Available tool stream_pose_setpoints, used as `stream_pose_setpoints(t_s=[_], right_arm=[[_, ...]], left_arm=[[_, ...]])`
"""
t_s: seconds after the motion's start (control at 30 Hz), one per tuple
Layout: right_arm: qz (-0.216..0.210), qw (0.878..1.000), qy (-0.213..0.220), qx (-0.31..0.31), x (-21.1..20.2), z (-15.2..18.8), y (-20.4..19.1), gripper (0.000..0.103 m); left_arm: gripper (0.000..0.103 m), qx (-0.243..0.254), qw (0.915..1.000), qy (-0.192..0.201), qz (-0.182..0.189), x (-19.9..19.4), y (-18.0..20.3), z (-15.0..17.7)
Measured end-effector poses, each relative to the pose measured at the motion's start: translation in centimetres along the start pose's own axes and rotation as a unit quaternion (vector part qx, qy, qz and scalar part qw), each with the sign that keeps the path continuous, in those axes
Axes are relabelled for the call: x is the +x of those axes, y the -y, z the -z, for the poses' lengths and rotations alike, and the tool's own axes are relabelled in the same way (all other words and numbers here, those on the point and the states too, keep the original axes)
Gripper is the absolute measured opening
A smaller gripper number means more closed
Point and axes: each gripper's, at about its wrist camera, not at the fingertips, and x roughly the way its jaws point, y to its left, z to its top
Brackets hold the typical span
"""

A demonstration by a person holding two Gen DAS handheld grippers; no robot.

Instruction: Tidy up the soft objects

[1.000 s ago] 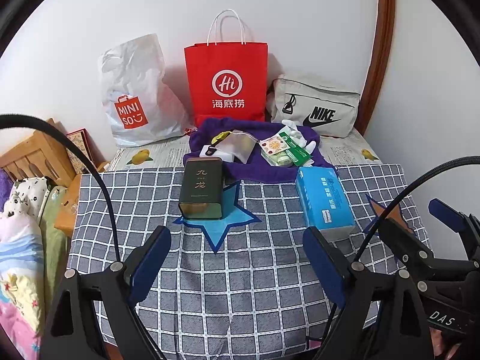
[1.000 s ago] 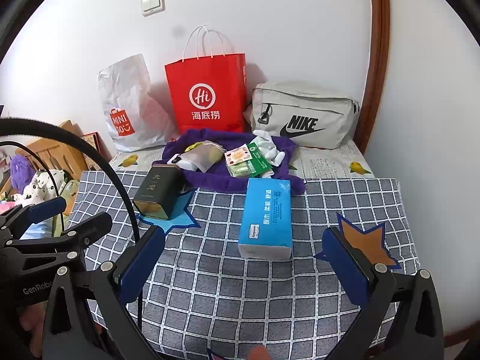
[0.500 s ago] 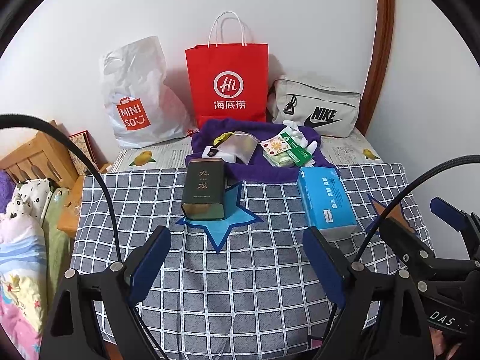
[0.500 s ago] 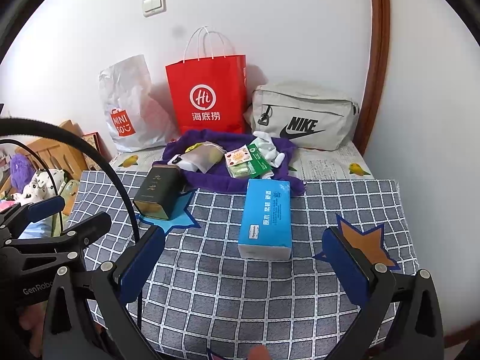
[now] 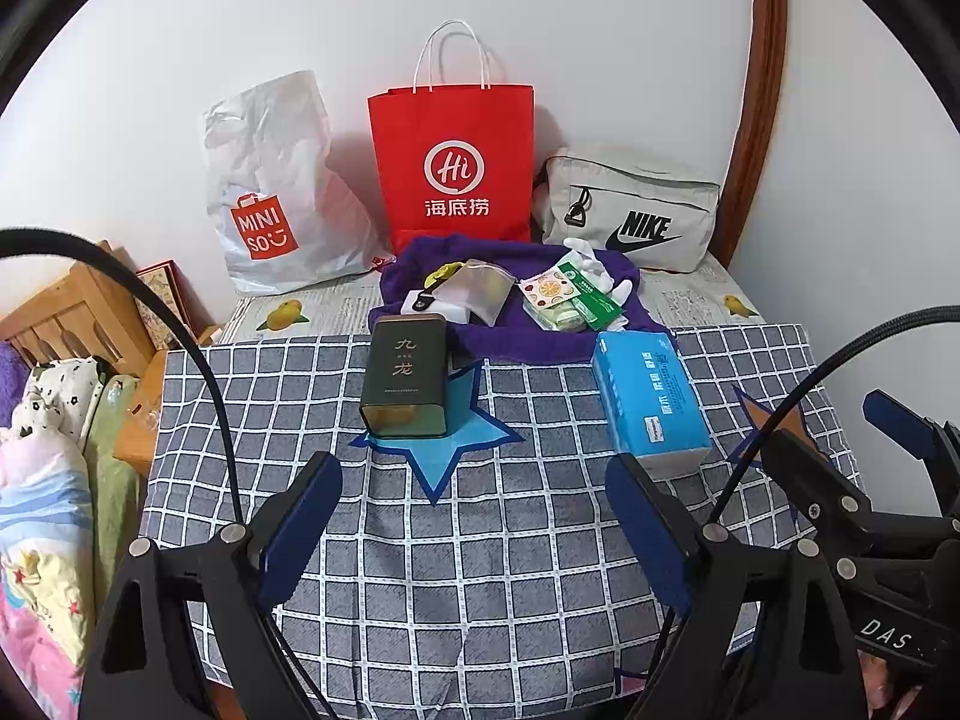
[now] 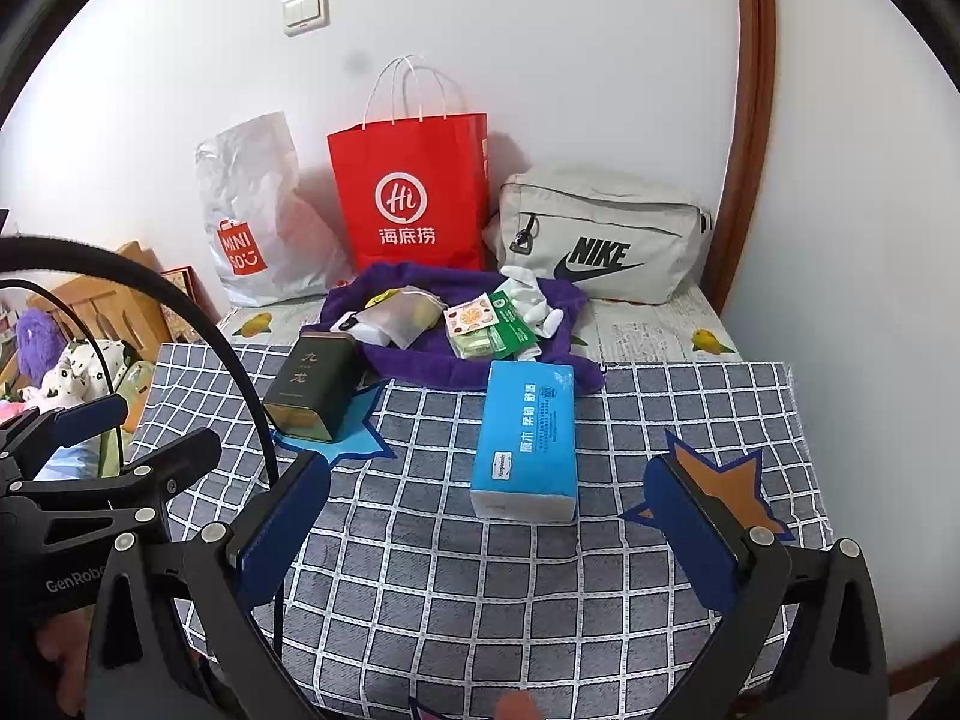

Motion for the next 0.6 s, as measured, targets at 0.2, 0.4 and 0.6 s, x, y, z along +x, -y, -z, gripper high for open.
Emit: stream_pose_setpoints(t_s=[0.2, 0.4, 0.6], right_arm=[[0.000, 1.000, -0.002, 0.000, 0.01, 0.01, -0.01, 0.103], [0.002, 1.000, -0.001, 0.000, -0.02, 0.02, 0.00, 0.103], [0.002, 1.000, -0.002, 0.000, 0.02, 0.03, -0.01, 0.103]], left_arm=[[0.089, 0.000, 1.0000, -0.002, -0.001, 0.01, 0.02, 0.01], [0.089, 0.000, 1.0000, -0.003, 0.000, 0.05, 0.02, -0.01], [0.089, 0.000, 1.0000, -0.004, -0.001, 0.12, 0.04, 0.11]])
